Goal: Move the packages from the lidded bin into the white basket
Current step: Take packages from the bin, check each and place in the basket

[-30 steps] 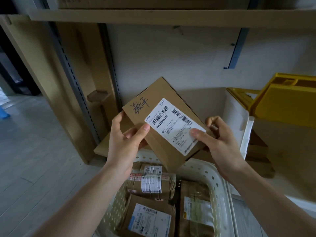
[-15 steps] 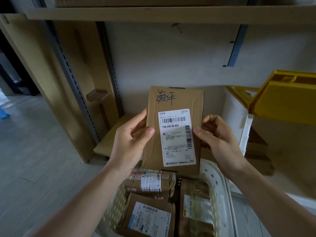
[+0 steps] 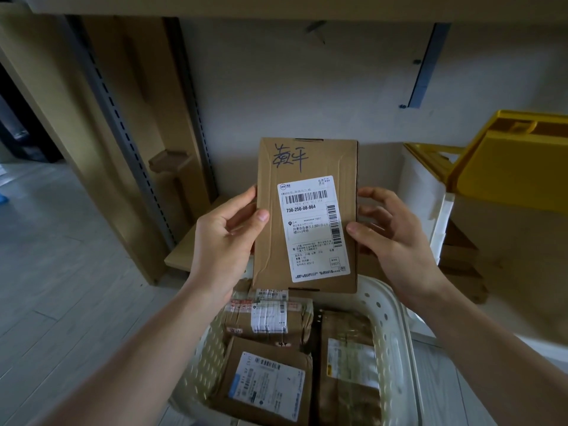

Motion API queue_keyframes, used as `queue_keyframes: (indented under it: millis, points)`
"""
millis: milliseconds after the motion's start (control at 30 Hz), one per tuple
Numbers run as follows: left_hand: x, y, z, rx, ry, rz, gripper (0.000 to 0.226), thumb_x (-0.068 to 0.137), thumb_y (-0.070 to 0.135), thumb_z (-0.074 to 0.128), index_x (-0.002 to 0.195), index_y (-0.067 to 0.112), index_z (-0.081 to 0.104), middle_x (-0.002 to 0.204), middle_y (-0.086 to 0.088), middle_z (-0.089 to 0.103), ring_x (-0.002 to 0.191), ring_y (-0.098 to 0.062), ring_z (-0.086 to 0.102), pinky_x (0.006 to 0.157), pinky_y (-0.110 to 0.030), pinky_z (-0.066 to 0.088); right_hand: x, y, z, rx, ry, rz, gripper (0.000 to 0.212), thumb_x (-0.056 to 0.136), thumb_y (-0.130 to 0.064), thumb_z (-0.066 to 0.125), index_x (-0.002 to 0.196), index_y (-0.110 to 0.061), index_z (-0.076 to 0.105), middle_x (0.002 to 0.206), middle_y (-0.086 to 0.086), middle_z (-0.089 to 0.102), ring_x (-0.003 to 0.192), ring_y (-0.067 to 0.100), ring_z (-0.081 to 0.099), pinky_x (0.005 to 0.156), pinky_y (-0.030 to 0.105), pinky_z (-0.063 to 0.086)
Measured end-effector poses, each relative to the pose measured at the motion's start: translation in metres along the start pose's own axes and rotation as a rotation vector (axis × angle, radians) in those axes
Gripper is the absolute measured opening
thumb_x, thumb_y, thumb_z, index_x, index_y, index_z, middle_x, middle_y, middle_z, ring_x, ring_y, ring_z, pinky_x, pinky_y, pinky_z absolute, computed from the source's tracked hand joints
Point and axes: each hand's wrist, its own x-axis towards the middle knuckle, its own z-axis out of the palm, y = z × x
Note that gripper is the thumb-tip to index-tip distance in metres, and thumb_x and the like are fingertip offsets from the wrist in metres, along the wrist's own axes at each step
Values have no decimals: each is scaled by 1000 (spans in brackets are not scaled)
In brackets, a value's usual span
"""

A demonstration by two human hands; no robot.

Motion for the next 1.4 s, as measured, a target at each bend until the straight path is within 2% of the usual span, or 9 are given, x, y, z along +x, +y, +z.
queue_keyframes:
  millis: [200,467,633,700,867,1067,1200,1300,1400]
  points:
    - [3,-1,1,-11,-7,3,47,94,2,65,138,16,61,111,14,77,109,-3,71,84,-18,58,5,4,-2,4,-6,0,40,93,-2,66,128,-19,57,108,4,75,103,21,73,75,35,62]
    - [2,-6,2,-4,-31,-26,46,94,5,66,138,17,61,112,8,77,107,-4,71,86,-21,59,5,10,-7,43,-44,46,44,91,5,66,127,-17,55,107,11,72,97,26,75,73,34,62]
    - [2,-4,6,61,-100,-110,34,94,14,69,125,26,62,101,6,77,98,-9,74,76,-28,63,-3,14,-17,-139,-40,130,43,89,-3,73,127,-18,58,108,-2,75,99,13,74,74,30,62]
    - [-1,-3,9,58,-147,-164,32,93,13,71,121,24,60,99,5,77,94,-12,75,74,-29,63,-8,17,-22,-177,-81,216,41,89,-4,74,124,-19,60,108,-4,76,100,12,74,77,32,63]
    - [-13,-5,23,153,-322,-301,36,90,13,73,122,25,59,97,4,80,89,-15,77,77,-37,62,-28,29,-27,-306,-321,466,25,92,-8,71,115,-17,64,108,-3,73,86,6,75,63,17,56]
    - [-36,-23,50,370,-602,-404,14,93,25,71,106,28,67,95,7,79,85,-9,75,73,-25,60,-49,51,-33,-520,-496,688,20,98,-27,66,117,-24,60,119,1,69,99,19,73,84,40,63]
    - [-47,-44,71,439,-639,-420,21,91,36,72,111,30,66,101,8,77,90,-10,75,84,-38,63,-56,56,-40,-483,-475,788,44,102,-45,53,135,-16,58,128,4,65,103,24,70,83,43,63]
    - [-55,-57,86,518,-693,-395,33,87,48,75,113,31,63,100,11,73,87,-8,72,71,-31,64,-60,63,-43,-333,-375,875,50,102,-56,45,131,-18,59,127,4,59,104,25,69,86,48,62]
    - [-66,-72,102,573,-808,-377,29,92,35,72,118,32,60,105,3,73,79,-9,72,63,-33,64,-60,71,-47,-189,-282,948,48,104,-56,41,126,-17,58,123,12,58,94,28,67,84,49,62]
